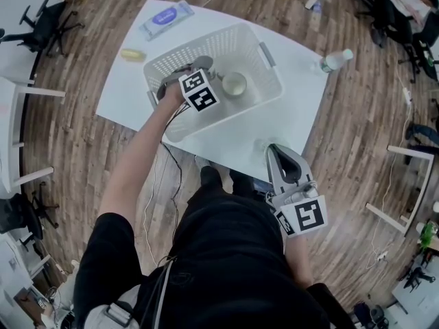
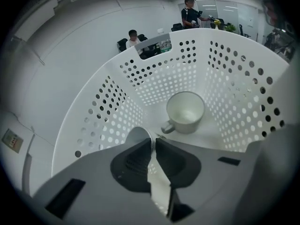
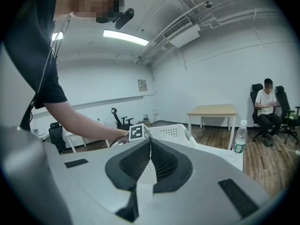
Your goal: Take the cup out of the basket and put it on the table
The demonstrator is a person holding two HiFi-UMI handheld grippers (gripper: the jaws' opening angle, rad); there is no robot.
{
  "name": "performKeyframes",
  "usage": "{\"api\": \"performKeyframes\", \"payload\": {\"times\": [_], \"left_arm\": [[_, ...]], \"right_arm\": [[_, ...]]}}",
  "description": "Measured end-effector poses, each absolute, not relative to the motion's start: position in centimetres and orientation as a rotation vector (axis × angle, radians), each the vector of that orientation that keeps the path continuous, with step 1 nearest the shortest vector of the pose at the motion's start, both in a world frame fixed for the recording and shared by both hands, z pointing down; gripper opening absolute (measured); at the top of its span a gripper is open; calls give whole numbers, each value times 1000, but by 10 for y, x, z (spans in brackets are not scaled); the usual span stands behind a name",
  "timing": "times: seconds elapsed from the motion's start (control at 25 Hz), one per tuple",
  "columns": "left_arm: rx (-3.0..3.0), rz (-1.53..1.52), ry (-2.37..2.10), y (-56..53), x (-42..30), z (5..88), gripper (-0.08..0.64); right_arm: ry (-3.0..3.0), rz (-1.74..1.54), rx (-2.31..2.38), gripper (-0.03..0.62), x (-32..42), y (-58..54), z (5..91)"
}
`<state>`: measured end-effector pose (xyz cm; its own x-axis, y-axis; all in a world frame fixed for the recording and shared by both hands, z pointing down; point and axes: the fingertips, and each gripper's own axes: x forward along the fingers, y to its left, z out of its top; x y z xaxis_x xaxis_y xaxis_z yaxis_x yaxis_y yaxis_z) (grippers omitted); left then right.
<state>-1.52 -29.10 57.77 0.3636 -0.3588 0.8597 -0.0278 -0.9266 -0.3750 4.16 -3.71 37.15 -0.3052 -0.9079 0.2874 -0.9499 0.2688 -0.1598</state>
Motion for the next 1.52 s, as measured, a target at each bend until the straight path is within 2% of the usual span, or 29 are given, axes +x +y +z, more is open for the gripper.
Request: {"api": "performKeyframes", "payload": {"times": [0.16, 0.76, 1.28, 1.52], "left_arm": [[-2332, -1541, 378, -290, -14, 562, 20], [-2373, -1358, 477, -261, -26, 486, 18], [-2477, -1082, 331, -142, -30, 387, 17], [-2547, -1040, 140, -83, -28, 377, 17]], "right_arm": [[-2400, 444, 1762, 25, 42, -36, 370], [-2439, 386, 1777, 25, 34, -31, 357], [-2425, 341, 1860, 25, 38, -22, 346], [-2379, 330, 1935, 25, 56, -18, 344]]}}
